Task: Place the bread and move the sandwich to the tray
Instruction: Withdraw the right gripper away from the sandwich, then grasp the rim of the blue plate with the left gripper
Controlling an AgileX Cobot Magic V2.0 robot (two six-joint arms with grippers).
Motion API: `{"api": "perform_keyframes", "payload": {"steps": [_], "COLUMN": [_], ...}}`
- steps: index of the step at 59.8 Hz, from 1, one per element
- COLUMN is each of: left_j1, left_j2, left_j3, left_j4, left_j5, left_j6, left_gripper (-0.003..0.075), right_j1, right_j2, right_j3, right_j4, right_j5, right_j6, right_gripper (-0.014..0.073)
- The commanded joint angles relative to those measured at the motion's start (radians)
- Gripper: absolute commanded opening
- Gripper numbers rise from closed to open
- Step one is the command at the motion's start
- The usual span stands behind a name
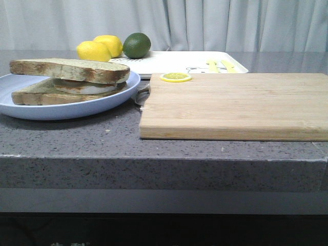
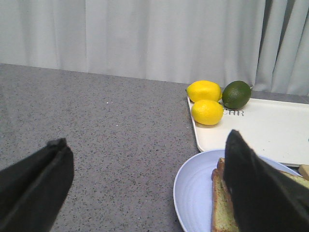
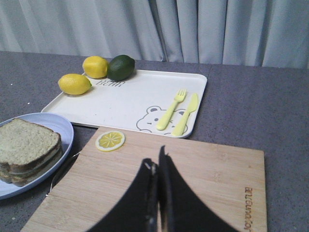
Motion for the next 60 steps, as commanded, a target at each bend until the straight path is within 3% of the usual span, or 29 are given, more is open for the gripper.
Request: {"api": "perform_keyframes", "payload": {"steps": [1, 8, 20, 41, 60], "left_j1": [-0.001, -0.001, -0.001, -0.001, -0.001], "left_j2": [0.007, 0.007, 0.007, 0.012, 0.317], "left_j3": [-0.029, -0.029, -0.029, -0.033, -0.211], "left_j4": [-0.009, -0.009, -0.009, -0.032, -0.077], "left_j5": [-0.081, -0.081, -0.081, -0.101, 0.140], "left_j6": [-0.002, -0.002, -0.002, -0.002, -0.002], "left_gripper": [0.0617, 0.0617, 0.0617, 0.0617, 0.0617], "right_j1": [0.009, 0.046, 0.074, 0.074, 0.074], "right_j2": [-0.065, -0.181, -0.366, -0.418, -0.418], "right_j3": [0.070, 0.210, 0.384, 0.395, 0.395], "right_j4": [0.017, 0.018, 0.020, 0.021, 0.021], "right_j5": [-0.143, -0.223, -0.222, -0.319, -0.319], "right_j6": [0.012, 0.011, 0.011, 0.011, 0.011], "right_gripper": [-0.0061, -0.0061, -0.0061, -0.0060, -0.0060]}}
